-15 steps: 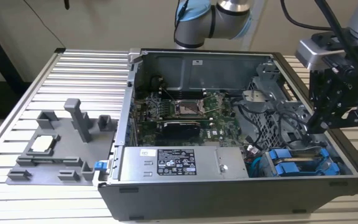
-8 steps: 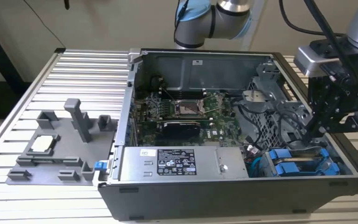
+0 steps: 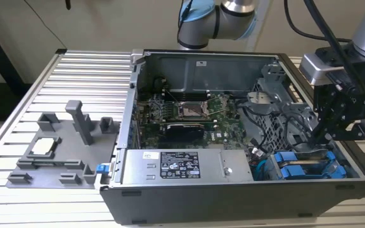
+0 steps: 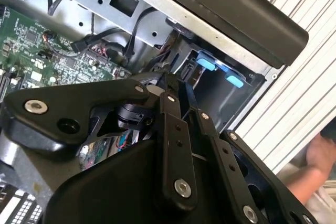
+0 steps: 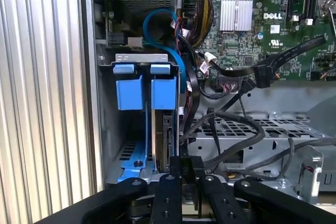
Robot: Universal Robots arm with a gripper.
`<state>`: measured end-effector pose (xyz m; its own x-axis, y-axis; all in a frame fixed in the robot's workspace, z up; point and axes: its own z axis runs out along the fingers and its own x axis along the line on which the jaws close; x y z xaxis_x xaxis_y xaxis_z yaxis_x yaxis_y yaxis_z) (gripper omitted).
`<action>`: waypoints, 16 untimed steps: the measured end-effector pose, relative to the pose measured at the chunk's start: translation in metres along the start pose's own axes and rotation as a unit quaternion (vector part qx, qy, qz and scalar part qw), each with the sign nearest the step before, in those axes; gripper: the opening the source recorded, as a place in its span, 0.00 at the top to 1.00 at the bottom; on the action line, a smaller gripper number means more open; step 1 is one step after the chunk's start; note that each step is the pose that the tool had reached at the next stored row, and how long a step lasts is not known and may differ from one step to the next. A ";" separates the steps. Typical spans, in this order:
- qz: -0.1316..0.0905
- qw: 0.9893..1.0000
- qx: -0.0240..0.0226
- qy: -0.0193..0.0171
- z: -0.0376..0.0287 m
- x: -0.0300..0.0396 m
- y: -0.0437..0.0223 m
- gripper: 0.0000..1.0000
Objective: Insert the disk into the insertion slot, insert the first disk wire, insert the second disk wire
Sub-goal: 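Insert the first disk wire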
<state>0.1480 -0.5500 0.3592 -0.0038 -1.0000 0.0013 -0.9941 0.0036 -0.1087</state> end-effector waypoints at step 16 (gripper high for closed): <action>0.000 1.000 0.000 0.000 0.0119 0.0064 -0.0018 0.81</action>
<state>0.1511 -0.5564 0.3476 -0.0036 -1.0000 0.0012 -0.9941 0.0034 -0.1088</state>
